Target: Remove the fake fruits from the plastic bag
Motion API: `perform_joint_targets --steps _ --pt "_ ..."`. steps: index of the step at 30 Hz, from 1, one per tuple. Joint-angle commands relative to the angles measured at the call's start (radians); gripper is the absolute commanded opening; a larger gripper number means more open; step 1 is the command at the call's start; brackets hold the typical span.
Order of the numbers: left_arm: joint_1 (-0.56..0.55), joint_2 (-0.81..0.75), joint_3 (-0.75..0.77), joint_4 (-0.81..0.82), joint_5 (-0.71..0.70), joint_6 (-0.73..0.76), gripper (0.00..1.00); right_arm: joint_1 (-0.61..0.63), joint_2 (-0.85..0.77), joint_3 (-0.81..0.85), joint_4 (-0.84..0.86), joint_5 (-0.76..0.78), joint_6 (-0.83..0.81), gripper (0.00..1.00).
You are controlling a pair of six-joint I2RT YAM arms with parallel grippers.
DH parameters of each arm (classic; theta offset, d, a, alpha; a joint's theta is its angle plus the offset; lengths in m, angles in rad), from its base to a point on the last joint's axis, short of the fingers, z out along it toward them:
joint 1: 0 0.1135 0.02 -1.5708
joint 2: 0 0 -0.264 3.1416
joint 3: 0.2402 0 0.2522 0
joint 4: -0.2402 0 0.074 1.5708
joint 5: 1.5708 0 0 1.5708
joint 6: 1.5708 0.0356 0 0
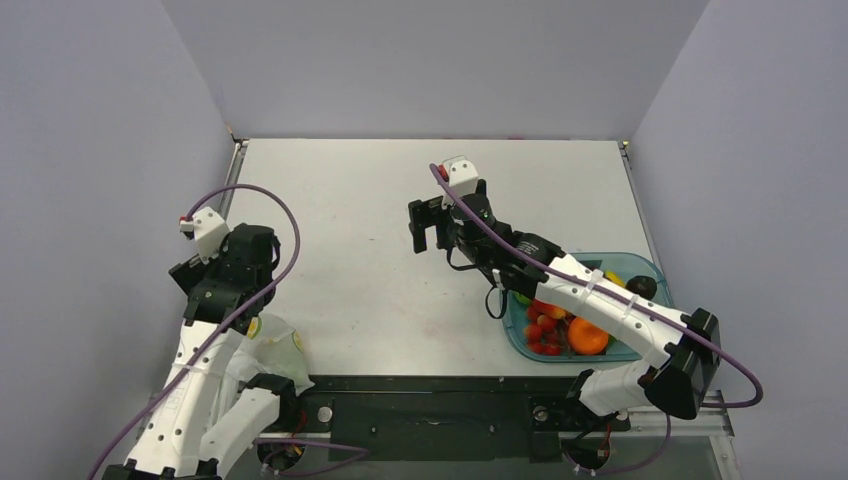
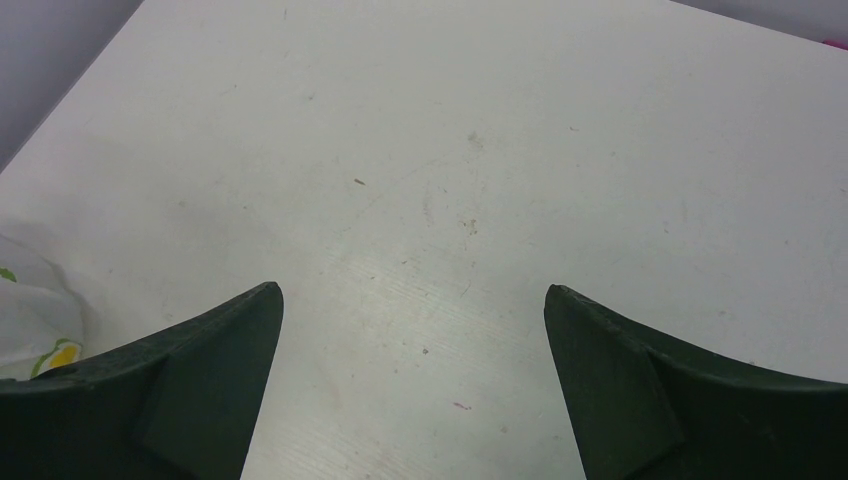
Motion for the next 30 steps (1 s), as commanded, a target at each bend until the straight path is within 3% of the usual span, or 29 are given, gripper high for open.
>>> perform_joint_targets --steps 1,10,12,15,24,26,28,29,30 --pt "0.026 -0.001 -0.033 -0.045 -0.041 -0.094 0.99 -0.001 -0.066 -0.003 0.013 0.024 -0.027 1.00" --pt "0.053 0.000 -0.069 -0.275 -0.051 -0.514 0.99 -0.002 -0.097 -0.011 0.009 0.040 -0.052 1.00" --pt "0.058 0.005 -0.085 -0.344 -0.006 -0.641 0.99 0.003 -0.103 -0.009 0.003 0.068 -0.075 1.00" --pt "0.058 0.013 -0.116 -0.535 0.041 -0.954 0.91 0.041 -0.094 0.021 -0.030 0.209 -0.122 1.00" --pt "0.058 0.067 -0.143 -0.559 0.041 -1.027 0.90 0.115 -0.117 0.012 -0.021 0.269 -0.193 1.00" --pt "0.058 0.075 -0.153 -0.528 0.045 -1.002 0.84 0.116 -0.122 0.007 -0.017 0.270 -0.193 1.00" --pt "0.058 0.077 -0.154 -0.468 0.048 -0.937 0.67 0.116 -0.126 0.002 -0.014 0.270 -0.190 1.00" --pt "0.058 0.075 -0.152 -0.449 0.051 -0.914 0.52 0.116 -0.127 0.002 -0.011 0.269 -0.189 1.00" --pt "0.058 0.073 -0.148 -0.403 0.054 -0.860 0.44 0.115 -0.127 0.000 -0.010 0.269 -0.189 1.00"
